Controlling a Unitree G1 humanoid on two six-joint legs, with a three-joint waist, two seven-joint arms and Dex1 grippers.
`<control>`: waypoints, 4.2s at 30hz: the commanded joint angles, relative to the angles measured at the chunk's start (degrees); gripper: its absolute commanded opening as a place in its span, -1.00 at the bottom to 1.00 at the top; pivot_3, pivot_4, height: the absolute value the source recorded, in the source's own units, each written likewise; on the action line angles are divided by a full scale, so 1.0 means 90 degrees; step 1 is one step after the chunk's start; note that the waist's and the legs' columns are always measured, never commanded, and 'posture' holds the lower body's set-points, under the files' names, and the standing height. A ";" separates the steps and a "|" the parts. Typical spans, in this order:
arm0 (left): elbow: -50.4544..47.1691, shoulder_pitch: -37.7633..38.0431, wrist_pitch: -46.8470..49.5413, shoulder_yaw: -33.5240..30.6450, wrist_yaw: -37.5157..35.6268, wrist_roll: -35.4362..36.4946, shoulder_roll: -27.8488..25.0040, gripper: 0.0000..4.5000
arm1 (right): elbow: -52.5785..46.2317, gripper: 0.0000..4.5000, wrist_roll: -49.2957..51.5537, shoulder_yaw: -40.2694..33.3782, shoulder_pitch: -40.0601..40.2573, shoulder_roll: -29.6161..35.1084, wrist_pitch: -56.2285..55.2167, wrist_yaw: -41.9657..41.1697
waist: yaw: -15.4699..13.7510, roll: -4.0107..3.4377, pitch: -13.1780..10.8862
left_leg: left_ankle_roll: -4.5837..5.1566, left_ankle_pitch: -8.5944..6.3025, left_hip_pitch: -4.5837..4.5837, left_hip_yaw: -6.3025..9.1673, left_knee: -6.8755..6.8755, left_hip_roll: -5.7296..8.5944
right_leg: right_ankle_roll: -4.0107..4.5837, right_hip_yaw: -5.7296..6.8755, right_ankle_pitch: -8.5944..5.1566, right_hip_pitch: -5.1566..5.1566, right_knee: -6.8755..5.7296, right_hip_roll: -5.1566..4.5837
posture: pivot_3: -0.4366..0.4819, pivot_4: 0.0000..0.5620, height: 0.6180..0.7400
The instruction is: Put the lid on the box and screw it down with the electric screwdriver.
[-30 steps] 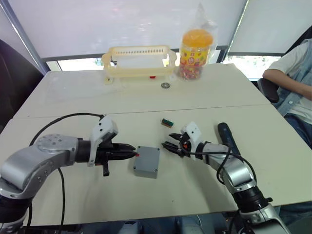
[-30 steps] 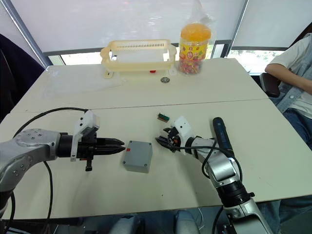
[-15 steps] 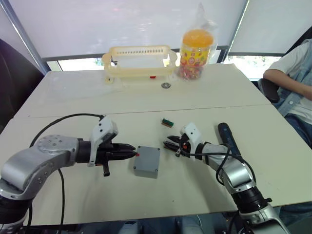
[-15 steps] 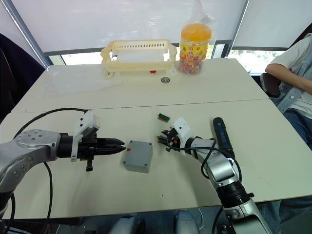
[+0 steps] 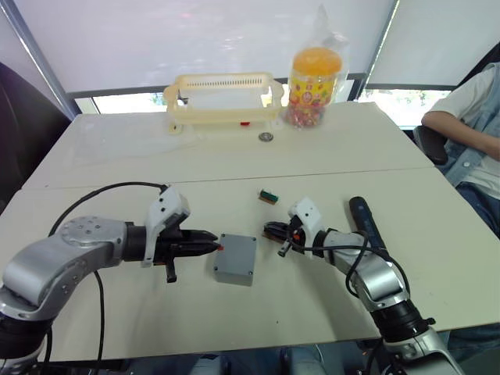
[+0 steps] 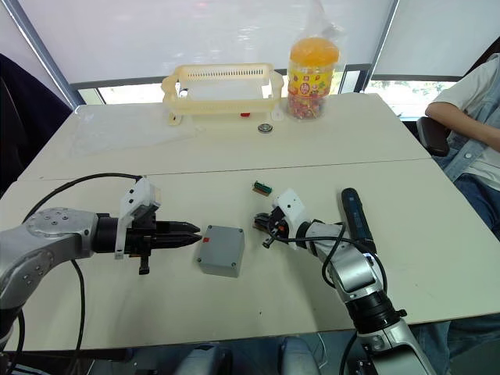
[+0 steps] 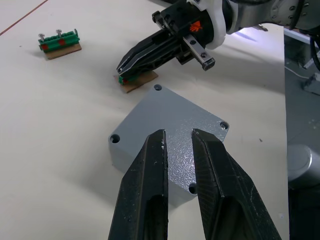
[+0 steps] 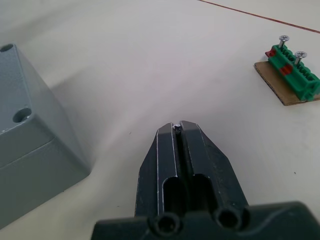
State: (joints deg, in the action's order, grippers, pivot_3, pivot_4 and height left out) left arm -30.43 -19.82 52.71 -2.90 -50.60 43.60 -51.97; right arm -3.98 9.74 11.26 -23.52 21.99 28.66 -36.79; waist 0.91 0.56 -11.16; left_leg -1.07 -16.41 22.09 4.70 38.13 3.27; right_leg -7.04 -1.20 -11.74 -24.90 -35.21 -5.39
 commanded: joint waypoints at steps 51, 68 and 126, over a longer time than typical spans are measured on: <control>0.0186 0.0104 -0.0606 0.0261 -0.0611 -0.0630 -0.0121 -0.66 | -0.2436 -0.98 0.1221 0.0110 0.0447 0.0521 0.1319 -0.0125 | -0.0006 0.0000 0.0000 | 0.0002 -0.0001 -0.0001 0.0001 0.0000 -0.0002 | 0.0000 0.0001 0.0000 0.0002 0.0001 0.0000 | -0.05 -0.47 1.00; 0.0207 0.0117 -0.0607 0.0267 -0.0592 -0.0621 -0.0091 -0.66 | -0.2208 -0.34 0.1022 0.0128 0.0252 0.0511 0.1011 -0.0156 | -0.0008 0.0000 0.0000 | 0.0001 -0.0001 -0.0001 0.0001 0.0000 -0.0002 | 0.0000 0.0001 0.0000 0.0001 0.0001 0.0000 | -0.05 -0.47 1.00; -0.0291 -0.0858 -0.1294 0.1955 -0.0668 -0.1316 0.1281 -0.66 | 0.1513 0.22 0.4174 0.0344 -0.2028 0.4587 0.7094 0.1282 | -0.0032 0.0023 0.0013 | 0.0017 -0.0007 0.0012 -0.0031 0.0012 -0.0002 | -0.0002 0.0003 -0.0001 0.0011 0.0016 -0.0006 | -0.05 -0.47 1.00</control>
State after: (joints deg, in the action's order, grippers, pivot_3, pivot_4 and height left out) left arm -32.57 -27.16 41.16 16.27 -57.01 31.68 -40.47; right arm 10.13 50.35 13.38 -42.30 63.87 92.17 -26.21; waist 0.62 0.77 -11.05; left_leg -0.92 -16.47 22.17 4.42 38.25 3.25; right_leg -7.06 -1.17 -11.74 -24.78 -35.06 -5.45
